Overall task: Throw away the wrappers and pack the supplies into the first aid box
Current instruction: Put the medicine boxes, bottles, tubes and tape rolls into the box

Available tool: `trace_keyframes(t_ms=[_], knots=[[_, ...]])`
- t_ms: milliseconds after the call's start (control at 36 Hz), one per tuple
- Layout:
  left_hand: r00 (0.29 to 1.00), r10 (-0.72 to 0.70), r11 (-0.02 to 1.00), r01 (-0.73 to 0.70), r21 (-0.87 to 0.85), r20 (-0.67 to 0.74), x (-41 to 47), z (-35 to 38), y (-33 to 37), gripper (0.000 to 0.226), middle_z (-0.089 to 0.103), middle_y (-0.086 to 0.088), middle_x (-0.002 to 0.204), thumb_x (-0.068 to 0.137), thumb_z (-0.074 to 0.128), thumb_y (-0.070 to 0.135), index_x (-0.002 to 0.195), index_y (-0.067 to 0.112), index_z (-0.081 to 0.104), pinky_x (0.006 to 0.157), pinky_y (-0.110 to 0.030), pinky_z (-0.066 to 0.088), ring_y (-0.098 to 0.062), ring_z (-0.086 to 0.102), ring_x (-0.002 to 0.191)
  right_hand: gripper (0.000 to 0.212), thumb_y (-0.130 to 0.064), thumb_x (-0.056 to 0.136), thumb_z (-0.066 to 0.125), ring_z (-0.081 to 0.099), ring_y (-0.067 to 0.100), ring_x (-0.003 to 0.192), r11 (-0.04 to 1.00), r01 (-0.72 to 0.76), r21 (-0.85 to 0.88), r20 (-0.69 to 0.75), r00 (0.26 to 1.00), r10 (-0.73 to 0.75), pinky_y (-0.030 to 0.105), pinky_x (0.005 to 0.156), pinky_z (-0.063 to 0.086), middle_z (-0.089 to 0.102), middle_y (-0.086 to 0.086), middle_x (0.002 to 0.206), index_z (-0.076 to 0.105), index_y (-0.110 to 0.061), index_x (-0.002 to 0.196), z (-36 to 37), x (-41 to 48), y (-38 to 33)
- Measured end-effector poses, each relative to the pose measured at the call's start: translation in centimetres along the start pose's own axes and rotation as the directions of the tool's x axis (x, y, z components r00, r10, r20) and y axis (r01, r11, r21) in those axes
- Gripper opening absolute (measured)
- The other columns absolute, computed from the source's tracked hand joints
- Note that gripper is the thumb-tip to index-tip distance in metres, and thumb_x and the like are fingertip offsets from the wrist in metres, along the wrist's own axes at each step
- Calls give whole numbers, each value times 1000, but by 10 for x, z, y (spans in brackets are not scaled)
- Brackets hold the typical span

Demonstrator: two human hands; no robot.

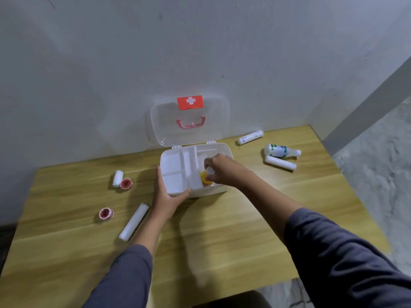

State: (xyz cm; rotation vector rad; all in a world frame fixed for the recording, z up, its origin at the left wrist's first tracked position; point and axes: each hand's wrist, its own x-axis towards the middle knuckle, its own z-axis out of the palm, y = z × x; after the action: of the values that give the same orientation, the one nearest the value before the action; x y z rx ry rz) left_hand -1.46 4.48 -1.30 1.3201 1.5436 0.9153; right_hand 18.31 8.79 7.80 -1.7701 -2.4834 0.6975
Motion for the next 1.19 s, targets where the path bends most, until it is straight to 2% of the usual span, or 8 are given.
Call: trace_keyframes(t_ms=[139, 250, 333, 444, 611, 1028, 1111, 1194], knots=[[1000, 9, 1000, -9, -26, -4, 2, 0, 0, 117, 38, -9, 146, 54, 85, 48, 146, 21, 19, 107, -54, 39, -24, 38, 135, 32, -16, 79, 64, 59, 30, 97, 995, 103, 5, -69, 992, -103, 32, 70, 42, 66, 14, 105, 59, -7, 109, 8, 3, -3], [999, 35, 998, -36, -44, -9, 0, 0, 4, 109, 44, -3, 142, 56, 84, 39, 145, 24, 23, 107, -52, 40, -20, 43, 132, 45, -26, 77, 73, 62, 18, 103, 924, 93, 372, -83, 994, -66, 31, 90, 51, 67, 9, 111, 59, -9, 116, 5, -4, 7], [999, 41, 997, -42, -58, -10, -2, 0, 7, 110, 42, 2, 143, 56, 83, 41, 146, 28, 22, 109, -47, 38, -15, 41, 133, 33, -24, 80, 71, 63, 14, 97, 816, 75, 573, -198, 979, 50, 29, 92, 51, 68, 3, 104, 63, -10, 109, -2, -13, 31], [999, 36, 997, -37, -61, -11, -2, 1, 8, 112, 38, 3, 147, 56, 83, 42, 147, 28, 20, 111, -47, 37, -13, 37, 136, 24, -16, 82, 68, 63, 20, 98, 766, -25, 642, -364, 870, 333, 32, 91, 49, 68, 5, 102, 65, -10, 105, -6, -21, 82], [1000, 25, 997, -26, -73, -7, -3, 2, 10, 111, 34, 3, 151, 59, 83, 40, 149, 26, 18, 113, -42, 35, -10, 33, 139, 35, -16, 81, 62, 58, 29, 104, 754, -270, 599, -373, 739, 561, 42, 96, 45, 64, 11, 113, 60, -9, 115, 7, -23, 164], [999, -3, 995, -1, -100, -33, -7, 6, 10, 118, 26, 16, 152, 55, 78, 43, 151, 25, 11, 102, -1, 27, 9, 26, 136, 49, -7, 78, 64, 43, 39, 121, 880, -420, 223, -352, 807, 474, 42, 104, 28, 54, 21, 129, 52, -5, 126, 18, 7, 204], [999, -12, 996, 8, -94, -38, -7, 6, 11, 118, 25, 15, 153, 56, 78, 43, 151, 25, 12, 102, -1, 28, 13, 26, 135, 48, -7, 81, 63, 38, 39, 123, 880, -417, 226, -331, 817, 472, 42, 104, 26, 53, 20, 130, 50, -5, 127, 18, 10, 205], [999, -8, 996, 5, -84, -35, -7, 5, 11, 118, 27, 11, 155, 56, 79, 42, 152, 24, 12, 110, -16, 29, 3, 26, 140, 45, -4, 82, 59, 37, 39, 122, 894, -388, 225, -320, 837, 444, 42, 102, 27, 51, 20, 131, 49, -5, 126, 18, 10, 204]])
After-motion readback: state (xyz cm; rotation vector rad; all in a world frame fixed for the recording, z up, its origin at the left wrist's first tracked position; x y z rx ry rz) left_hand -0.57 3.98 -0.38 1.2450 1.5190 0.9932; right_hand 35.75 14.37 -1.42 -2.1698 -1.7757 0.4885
